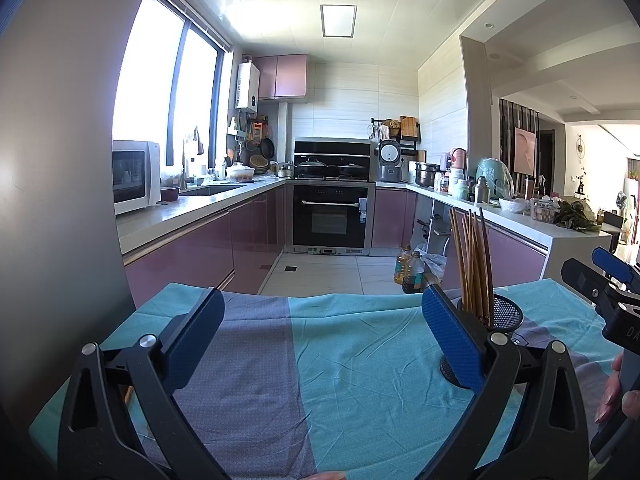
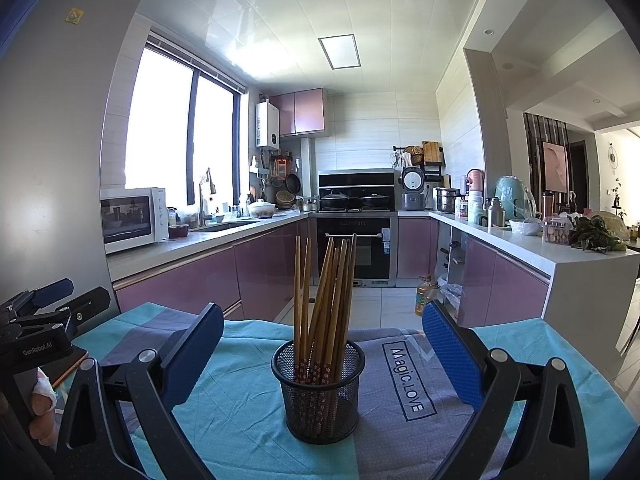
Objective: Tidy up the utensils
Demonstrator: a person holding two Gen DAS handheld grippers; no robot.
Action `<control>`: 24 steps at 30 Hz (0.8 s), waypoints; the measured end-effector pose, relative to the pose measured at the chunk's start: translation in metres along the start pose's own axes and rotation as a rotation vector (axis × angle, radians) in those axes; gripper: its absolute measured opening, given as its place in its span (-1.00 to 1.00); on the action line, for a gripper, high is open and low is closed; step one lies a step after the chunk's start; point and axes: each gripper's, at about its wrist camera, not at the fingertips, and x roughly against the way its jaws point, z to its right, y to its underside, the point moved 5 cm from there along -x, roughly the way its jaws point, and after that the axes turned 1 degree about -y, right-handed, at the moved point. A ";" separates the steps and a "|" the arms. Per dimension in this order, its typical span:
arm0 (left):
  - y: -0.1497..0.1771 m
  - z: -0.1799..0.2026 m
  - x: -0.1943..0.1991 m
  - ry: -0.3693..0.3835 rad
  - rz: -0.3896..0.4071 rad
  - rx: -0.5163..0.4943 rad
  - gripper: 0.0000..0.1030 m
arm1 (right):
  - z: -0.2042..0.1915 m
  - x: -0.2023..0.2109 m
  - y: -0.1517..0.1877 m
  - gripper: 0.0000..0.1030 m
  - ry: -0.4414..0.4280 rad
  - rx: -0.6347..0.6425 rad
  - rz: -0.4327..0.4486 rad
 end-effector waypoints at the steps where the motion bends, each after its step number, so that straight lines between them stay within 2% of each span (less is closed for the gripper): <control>1: 0.000 0.000 0.000 0.000 0.000 0.000 0.89 | 0.000 0.000 0.000 0.87 0.000 0.000 0.000; 19: -0.002 -0.013 -0.007 -0.007 0.000 0.001 0.89 | 0.003 0.001 0.002 0.87 0.004 -0.002 -0.010; 22: 0.002 -0.015 -0.018 0.021 -0.046 -0.009 0.89 | 0.011 -0.005 0.007 0.87 0.015 -0.002 -0.040; 24: 0.008 -0.018 -0.029 0.017 -0.090 -0.017 0.89 | 0.027 -0.013 0.015 0.87 0.039 -0.017 -0.092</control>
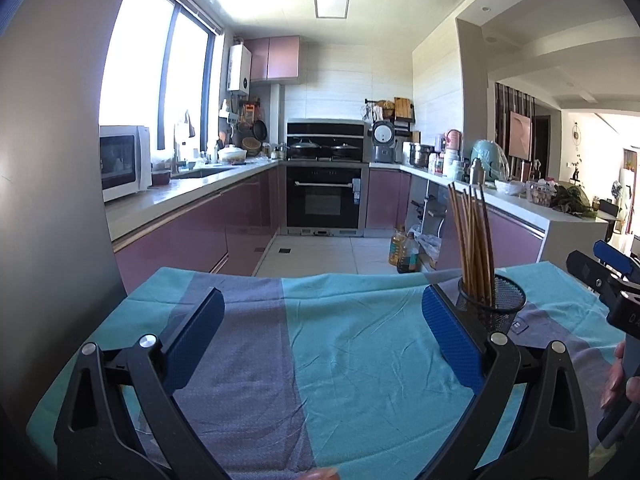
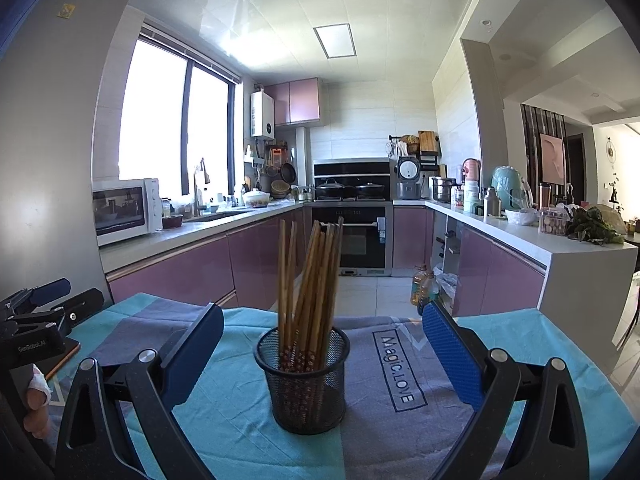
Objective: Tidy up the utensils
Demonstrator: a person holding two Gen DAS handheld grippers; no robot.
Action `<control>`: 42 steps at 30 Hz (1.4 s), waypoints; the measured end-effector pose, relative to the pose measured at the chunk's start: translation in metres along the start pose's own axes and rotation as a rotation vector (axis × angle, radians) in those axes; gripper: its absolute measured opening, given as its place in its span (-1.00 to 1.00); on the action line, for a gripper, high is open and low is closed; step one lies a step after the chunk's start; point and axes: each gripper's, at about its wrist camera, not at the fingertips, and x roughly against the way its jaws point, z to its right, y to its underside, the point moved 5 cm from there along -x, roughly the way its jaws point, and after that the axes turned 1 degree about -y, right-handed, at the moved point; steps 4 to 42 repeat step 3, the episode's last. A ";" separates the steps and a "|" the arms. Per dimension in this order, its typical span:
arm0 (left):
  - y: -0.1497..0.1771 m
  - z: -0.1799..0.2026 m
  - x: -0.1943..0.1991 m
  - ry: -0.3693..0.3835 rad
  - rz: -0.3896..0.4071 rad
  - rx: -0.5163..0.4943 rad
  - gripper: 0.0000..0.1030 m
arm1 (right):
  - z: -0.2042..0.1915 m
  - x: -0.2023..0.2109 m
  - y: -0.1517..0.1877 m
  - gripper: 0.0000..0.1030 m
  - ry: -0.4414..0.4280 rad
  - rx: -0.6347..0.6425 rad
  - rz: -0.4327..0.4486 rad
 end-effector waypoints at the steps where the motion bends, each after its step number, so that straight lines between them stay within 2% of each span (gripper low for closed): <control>1: 0.004 -0.006 -0.010 -0.006 -0.036 0.000 0.89 | 0.012 -0.007 0.005 0.87 0.023 -0.009 -0.040; 3: 0.012 -0.018 -0.028 -0.001 -0.103 0.014 0.89 | 0.043 -0.026 0.020 0.87 0.086 -0.033 -0.141; 42: 0.012 -0.018 -0.028 -0.001 -0.103 0.014 0.89 | 0.043 -0.026 0.020 0.87 0.086 -0.033 -0.141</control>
